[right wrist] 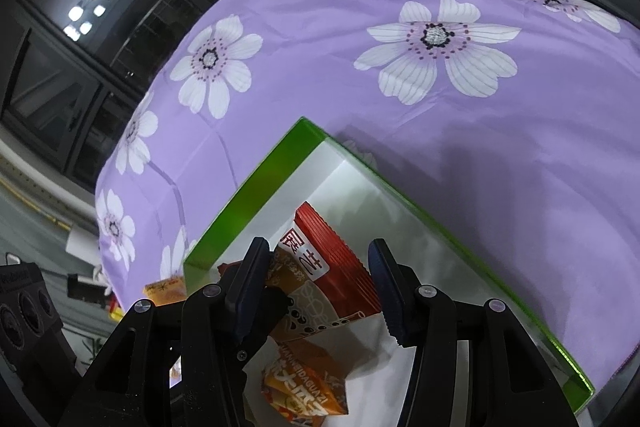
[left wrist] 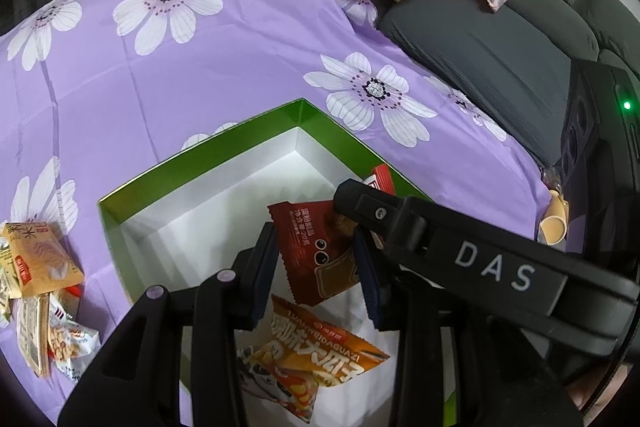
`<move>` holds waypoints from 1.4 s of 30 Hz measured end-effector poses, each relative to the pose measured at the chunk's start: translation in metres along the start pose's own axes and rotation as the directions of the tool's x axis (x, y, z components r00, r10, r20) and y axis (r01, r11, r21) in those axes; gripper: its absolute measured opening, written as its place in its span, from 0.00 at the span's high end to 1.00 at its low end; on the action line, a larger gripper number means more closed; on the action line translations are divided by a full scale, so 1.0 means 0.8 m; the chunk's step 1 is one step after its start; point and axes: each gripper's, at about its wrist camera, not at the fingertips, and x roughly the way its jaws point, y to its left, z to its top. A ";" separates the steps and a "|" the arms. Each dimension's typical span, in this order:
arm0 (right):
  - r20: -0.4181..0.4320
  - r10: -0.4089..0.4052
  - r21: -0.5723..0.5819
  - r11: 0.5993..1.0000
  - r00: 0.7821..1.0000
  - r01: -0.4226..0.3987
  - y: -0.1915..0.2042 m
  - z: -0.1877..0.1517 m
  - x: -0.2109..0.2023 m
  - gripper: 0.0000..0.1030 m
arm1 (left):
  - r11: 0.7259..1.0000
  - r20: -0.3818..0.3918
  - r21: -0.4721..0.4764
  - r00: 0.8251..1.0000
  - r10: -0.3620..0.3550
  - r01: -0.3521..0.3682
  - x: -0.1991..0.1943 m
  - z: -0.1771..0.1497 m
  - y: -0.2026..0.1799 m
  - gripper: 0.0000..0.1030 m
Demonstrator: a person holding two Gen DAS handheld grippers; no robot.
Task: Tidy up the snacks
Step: 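Lower both held bags into the white box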
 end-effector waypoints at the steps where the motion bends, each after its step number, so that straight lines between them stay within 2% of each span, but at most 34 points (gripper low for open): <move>1: -0.003 -0.006 0.006 1.000 1.000 0.006 -0.002 0.001 0.002 0.47 | 1.000 -0.008 -0.001 1.000 -0.004 0.004 0.004 0.001 0.001 0.64; 10: -0.059 -0.042 0.043 0.998 0.997 0.044 -0.013 0.002 0.022 0.47 | 1.000 -0.087 -0.008 0.996 -0.012 0.012 0.027 0.002 0.007 0.64; 12: -0.078 -0.042 0.053 0.998 0.996 0.046 -0.017 0.001 0.027 0.47 | 1.000 -0.125 -0.003 0.992 -0.008 0.008 0.034 0.004 0.008 0.64; 20: -0.128 -0.067 0.100 0.992 0.989 0.080 -0.022 0.000 0.039 0.47 | 1.000 -0.180 0.000 0.984 -0.002 0.002 0.046 0.006 0.011 0.64; 42: -0.225 -0.113 0.135 0.980 0.968 0.146 -0.030 -0.006 0.062 0.47 | 0.998 -0.265 -0.059 0.964 -0.008 -0.008 0.063 -0.001 0.025 0.64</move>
